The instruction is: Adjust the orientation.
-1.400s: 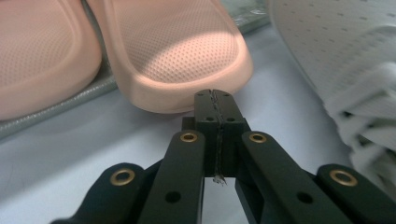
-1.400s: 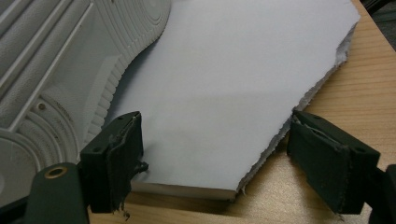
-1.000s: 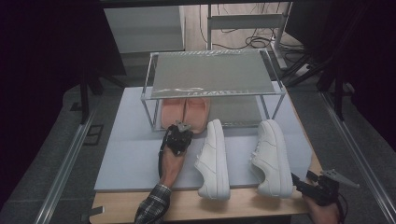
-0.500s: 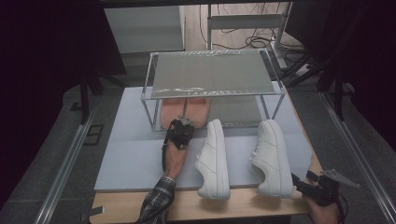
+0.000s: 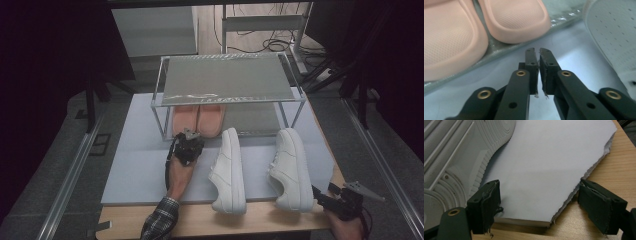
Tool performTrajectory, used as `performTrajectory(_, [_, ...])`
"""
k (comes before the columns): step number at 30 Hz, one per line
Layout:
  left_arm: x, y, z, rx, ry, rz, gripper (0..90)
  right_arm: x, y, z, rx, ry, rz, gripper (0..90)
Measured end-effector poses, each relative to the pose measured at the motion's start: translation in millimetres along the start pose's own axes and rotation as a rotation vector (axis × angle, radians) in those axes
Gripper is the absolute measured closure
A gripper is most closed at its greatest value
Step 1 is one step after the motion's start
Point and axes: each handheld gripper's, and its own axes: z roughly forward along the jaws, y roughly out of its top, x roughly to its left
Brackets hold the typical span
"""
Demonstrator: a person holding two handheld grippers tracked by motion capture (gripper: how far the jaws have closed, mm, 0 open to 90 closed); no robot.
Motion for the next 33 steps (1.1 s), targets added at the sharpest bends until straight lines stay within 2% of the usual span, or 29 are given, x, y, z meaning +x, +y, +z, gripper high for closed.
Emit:
performTrajectory(4, [-4.9,-5.5,-6.6,-0.01,-0.009,0.027,75.4,0.1,0.0,0.0,0.0,-0.001,0.0,18.6])
performTrajectory(12, [-12.3,-11.4,-18.5,-0.01,0.008,0.068,56.3,0.2,0.0,0.0,0.0,-0.002,0.0,18.6])
performTrajectory(18, [-8.8,-23.8,-31.2,-0.032,-0.02,0.025,43.6,0.3,0.0,0.1,0.0,-0.002,-0.001,18.6])
performTrajectory(23, [-4.3,-33.5,-39.6,-0.04,-0.015,0.008,33.0,0.5,0.0,0.1,-0.001,-0.002,0.001,18.5])
performTrajectory(33, [-0.2,-50.0,-55.8,-0.047,-0.018,0.001,14.0,0.4,0.0,0.1,-0.001,-0.001,0.0,18.3])
